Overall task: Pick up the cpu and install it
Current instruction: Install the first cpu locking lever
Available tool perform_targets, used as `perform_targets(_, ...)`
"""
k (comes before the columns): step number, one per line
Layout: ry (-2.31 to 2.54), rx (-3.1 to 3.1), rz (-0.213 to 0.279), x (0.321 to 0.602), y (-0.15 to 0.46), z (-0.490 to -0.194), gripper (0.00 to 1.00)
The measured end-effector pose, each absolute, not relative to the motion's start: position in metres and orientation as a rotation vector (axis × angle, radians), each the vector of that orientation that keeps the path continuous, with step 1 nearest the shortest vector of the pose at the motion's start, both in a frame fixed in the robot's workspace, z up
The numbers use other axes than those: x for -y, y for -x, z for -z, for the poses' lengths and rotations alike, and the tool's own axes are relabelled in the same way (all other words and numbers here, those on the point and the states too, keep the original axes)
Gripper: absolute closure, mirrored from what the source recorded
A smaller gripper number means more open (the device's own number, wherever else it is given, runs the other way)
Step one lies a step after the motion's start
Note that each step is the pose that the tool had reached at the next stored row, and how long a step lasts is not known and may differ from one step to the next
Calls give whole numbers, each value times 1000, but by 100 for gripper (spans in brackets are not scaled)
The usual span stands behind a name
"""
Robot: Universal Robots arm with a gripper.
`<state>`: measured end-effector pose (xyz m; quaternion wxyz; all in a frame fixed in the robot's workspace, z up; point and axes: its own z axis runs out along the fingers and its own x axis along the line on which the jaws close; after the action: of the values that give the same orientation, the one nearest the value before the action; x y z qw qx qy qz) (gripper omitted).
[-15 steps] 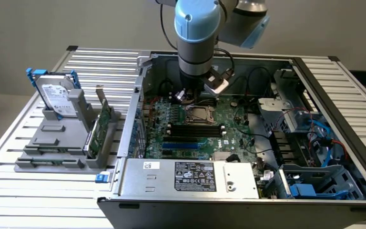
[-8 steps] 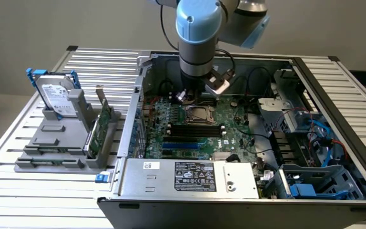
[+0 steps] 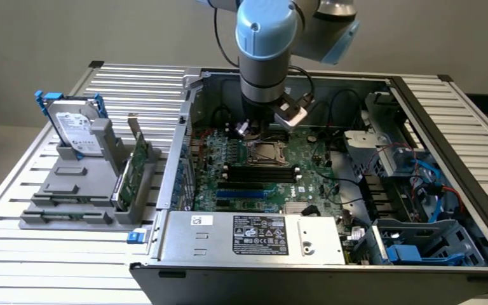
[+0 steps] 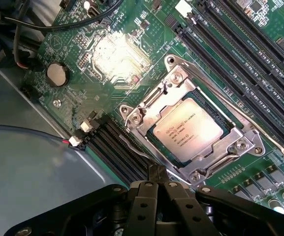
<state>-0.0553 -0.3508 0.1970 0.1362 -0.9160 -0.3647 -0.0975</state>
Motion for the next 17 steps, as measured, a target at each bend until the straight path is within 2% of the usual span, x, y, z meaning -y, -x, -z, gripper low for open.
perform_targets(17,2657,1061,279,351,43,-195,89)
